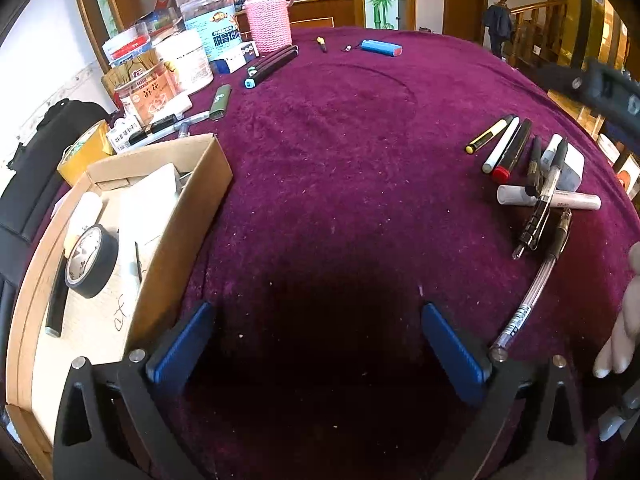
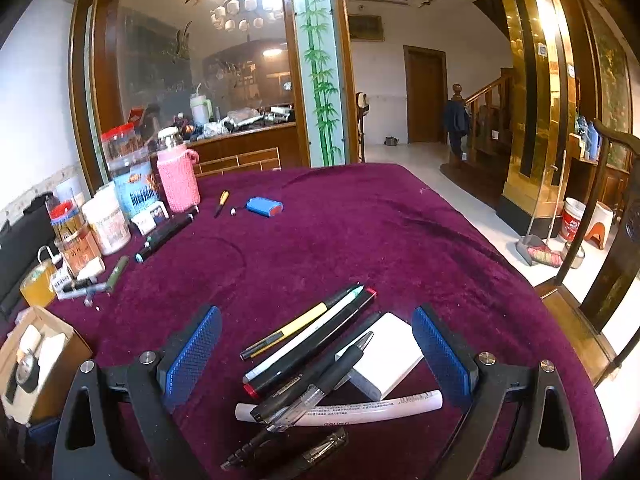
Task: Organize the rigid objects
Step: 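Close the left gripper on the yellow pencil, white pen and red-capped black marker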
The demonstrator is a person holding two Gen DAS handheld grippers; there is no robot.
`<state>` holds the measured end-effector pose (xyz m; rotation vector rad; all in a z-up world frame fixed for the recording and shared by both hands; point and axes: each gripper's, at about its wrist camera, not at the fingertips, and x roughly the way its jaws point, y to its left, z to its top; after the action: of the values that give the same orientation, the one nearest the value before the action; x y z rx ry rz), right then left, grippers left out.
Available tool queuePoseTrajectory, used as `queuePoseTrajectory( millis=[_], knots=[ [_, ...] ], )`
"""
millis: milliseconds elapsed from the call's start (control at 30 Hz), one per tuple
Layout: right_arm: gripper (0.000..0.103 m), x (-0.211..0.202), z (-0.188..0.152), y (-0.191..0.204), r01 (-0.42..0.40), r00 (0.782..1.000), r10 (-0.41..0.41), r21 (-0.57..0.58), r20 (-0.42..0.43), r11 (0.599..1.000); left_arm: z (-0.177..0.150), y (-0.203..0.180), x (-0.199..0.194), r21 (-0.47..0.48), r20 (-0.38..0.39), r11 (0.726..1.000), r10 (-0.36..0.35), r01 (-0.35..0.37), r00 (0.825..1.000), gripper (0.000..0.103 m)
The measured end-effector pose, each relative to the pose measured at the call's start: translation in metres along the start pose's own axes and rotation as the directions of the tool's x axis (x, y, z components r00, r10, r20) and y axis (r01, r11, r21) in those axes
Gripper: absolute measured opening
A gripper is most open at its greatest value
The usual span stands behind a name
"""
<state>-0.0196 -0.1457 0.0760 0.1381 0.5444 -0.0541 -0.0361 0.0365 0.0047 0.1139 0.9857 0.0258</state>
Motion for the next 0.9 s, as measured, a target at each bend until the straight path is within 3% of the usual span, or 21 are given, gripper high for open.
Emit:
queuePoseTrajectory(
  millis=[133, 267, 367, 500, 533, 633, 767, 800, 833, 900],
  knots=[
    [0.098, -0.021, 0.015, -0.015, 0.003, 0.998, -0.006, 0.056, 0.062, 0.998, 0.0, 0.0, 0.0, -0.001, -0.001, 1.0, 0.0, 0.0, 1.0, 0.103],
    [0.103, -0.03, 0.045, -0.025, 0.058, 0.989, -0.061, 0.026, 0.132, 0.998, 0.0, -0.001, 0.0, -0.004, 0.0, 1.0, 0.002, -0.002, 1.0, 0.103],
    [0.103, -0.012, 0.054, -0.038, 0.083, 0.992, -0.083, 0.006, 0.097, 0.997, 0.0, 0.0, -0.001, 0.001, 0.001, 1.0, -0.006, 0.006, 1.0, 0.103],
    [0.103, 0.009, 0.04, -0.073, 0.057, 0.996, -0.063, 0.102, 0.064, 0.993, 0.007, 0.003, -0.015, -0.028, -0.006, 0.991, -0.129, 0.129, 0.992, 0.097],
    [0.103, 0.013, 0.038, -0.079, 0.058, 0.997, -0.063, 0.124, 0.043, 0.991, 0.013, 0.001, -0.024, -0.019, 0.023, 0.988, -0.152, 0.152, 0.988, 0.097],
    [0.103, 0.028, 0.039, -0.103, 0.015, 0.999, -0.008, 0.221, -0.032, 0.975, 0.038, -0.017, -0.037, 0.06, 0.102, 0.991, -0.125, 0.119, 0.987, 0.097],
    [0.103, 0.03, 0.036, -0.121, 0.02, 0.998, -0.004, 0.288, -0.058, 0.957, 0.067, -0.043, -0.019, 0.113, 0.081, 0.977, -0.189, 0.179, 0.979, 0.096],
    [0.103, 0.031, 0.035, -0.124, 0.021, 0.998, -0.001, 0.3, -0.065, 0.954, 0.076, -0.053, -0.009, 0.123, 0.054, 0.966, -0.236, 0.228, 0.97, 0.089],
    [0.103, 0.032, 0.036, -0.126, 0.023, 0.998, -0.002, 0.303, -0.069, 0.953, 0.082, -0.059, -0.002, 0.13, 0.035, 0.956, -0.271, 0.265, 0.962, 0.072],
    [0.103, 0.032, 0.036, -0.133, 0.035, 0.997, -0.011, 0.317, -0.077, 0.948, 0.094, -0.073, 0.013, 0.145, -0.018, 0.927, -0.347, 0.346, 0.938, 0.051]
  ],
)
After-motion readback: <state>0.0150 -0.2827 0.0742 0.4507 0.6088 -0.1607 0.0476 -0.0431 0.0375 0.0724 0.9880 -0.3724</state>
